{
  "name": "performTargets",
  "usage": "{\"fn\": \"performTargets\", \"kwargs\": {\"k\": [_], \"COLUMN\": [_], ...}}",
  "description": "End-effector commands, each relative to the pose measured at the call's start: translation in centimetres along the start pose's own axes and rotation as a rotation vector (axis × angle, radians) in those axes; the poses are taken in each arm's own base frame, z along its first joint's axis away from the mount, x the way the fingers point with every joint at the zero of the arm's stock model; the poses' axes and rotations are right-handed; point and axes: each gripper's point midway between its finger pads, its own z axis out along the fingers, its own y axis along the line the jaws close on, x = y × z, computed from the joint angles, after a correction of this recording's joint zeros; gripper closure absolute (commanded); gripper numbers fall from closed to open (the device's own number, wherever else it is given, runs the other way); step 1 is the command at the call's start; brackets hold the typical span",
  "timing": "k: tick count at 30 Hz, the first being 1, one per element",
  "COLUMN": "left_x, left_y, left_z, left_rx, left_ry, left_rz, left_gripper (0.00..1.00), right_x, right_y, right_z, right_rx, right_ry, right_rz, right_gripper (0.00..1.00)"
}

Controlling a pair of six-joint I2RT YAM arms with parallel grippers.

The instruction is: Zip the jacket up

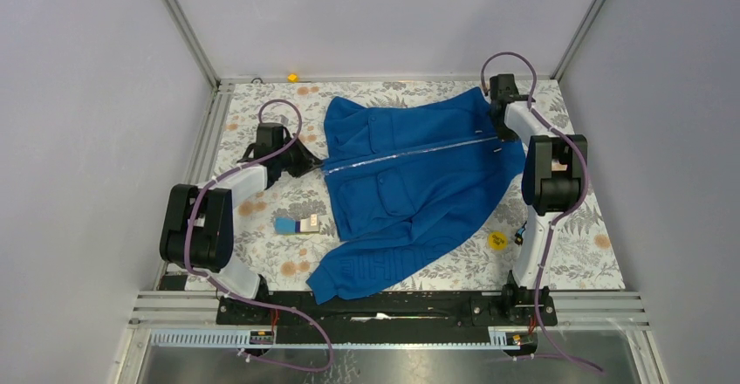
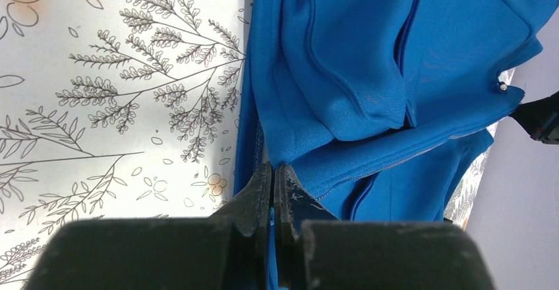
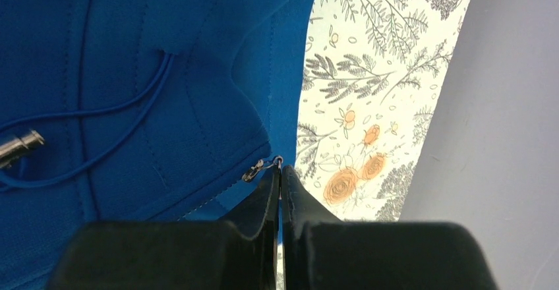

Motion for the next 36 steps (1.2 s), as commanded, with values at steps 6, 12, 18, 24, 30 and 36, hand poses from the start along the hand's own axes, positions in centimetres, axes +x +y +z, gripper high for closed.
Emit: {"fn": "performTargets", "kwargs": {"k": [6,12,18,24,30,36], "left_x": [-3.1,-3.5,-5.4,-6.1,-5.0,-4.0], "left_y": [-0.4,-2.4,-5.3,-13.0,-23.5,-26.8], "left_z": [-0.1,-1.7,-6.9,-15.2,-27.8,-40.8], "left_rx": [0.027,0.091,0.071,0.188,0.626,0.835], "left_ry": [-0.083,-0.137,-0.298,-0.460,-0.634,-0.919], "left_rz": [0.086,0.169,0.343,0.513,0.664,0.756], "left_gripper": [0.98,0.43,0.01,0.01,0.01,0.01], "right_x": [0.9,1.0,1.6,2.3,6.4,12.9], "right_y": [-5.9,-6.3,-0.2,4.2,-2.8,-10.4], "right_z": [0.2,-5.7,-14.8,-29.1,-41.9,-51.3], "right_rx": [0.147,0.092,-0.310,-0.619,-0.616,-0.449], "right_ry": [-0.049,-0.124,-0.188,-0.587,-1.027,-1.347], "right_rz": [0.253,0.532,0.740,0.683,0.775,0.896], "right_gripper": [0.66,0.01,0.00,0.00,0.00,0.00]}}
